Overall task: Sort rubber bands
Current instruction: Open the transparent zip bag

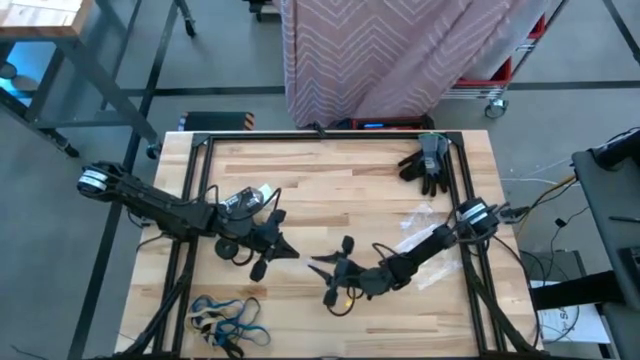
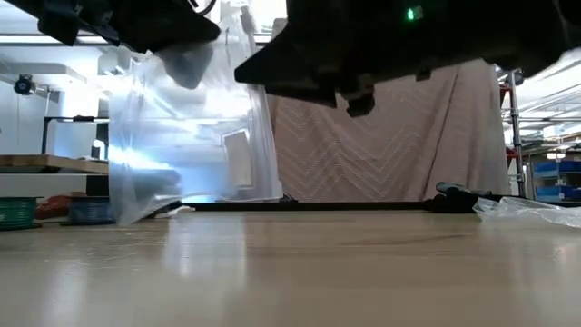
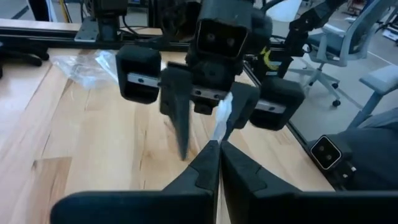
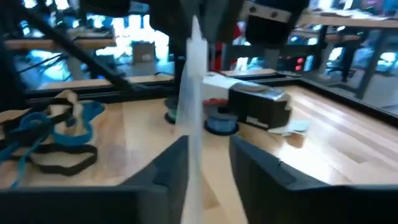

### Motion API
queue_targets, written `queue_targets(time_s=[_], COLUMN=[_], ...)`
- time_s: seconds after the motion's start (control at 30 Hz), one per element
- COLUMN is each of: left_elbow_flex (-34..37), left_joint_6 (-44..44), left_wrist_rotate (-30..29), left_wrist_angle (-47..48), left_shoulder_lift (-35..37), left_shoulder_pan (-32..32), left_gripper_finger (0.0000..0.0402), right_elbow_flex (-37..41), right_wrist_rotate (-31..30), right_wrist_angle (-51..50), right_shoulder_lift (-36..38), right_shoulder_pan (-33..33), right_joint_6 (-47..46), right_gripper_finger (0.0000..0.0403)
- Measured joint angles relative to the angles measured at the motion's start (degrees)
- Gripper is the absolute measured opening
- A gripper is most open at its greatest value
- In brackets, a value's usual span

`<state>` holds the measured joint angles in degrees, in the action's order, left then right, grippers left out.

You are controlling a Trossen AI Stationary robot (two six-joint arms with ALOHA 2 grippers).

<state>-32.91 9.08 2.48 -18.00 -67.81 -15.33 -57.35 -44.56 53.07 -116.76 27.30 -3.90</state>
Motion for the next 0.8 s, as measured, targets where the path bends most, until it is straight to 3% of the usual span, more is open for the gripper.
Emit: queue_targets(time_s=[0.1,0.2,0.4,0.6,0.8], left_elbow_flex=[0.0,0.0,0.0,0.0,0.0], left_joint_6=[0.01,0.03,1.07,1.07,-0.23], left_wrist_rotate=[0.0,0.03,0.09,0.09,-0.26], left_wrist_angle=[-0.39,-0.39,-0.35,-0.62,-8.24], left_shoulder_lift=[0.04,0.04,0.07,-0.22,-3.07], left_shoulder_pan=[0.0,0.0,-0.34,-0.44,-0.48], left_gripper_finger=[0.0,0.0,0.0005,0.0049,0.0116], right_elbow_flex=[-1.03,-2.99,-13.73,-28.82,-35.93], right_wrist_rotate=[2.15,2.84,4.7,20.77,32.77], right_wrist_angle=[-5.99,-15.41,-53.8,-89.17,-103.11], right_shoulder_lift=[1.18,3.37,11.23,15.57,16.45], right_shoulder_pan=[-0.21,-0.34,-0.47,-2.17,-5.26], right_joint_6=[-1.51,-2.47,-10.79,-17.35,-19.06], right_gripper_finger=[0.0025,0.0009,0.0003,0.0002,0.0002])
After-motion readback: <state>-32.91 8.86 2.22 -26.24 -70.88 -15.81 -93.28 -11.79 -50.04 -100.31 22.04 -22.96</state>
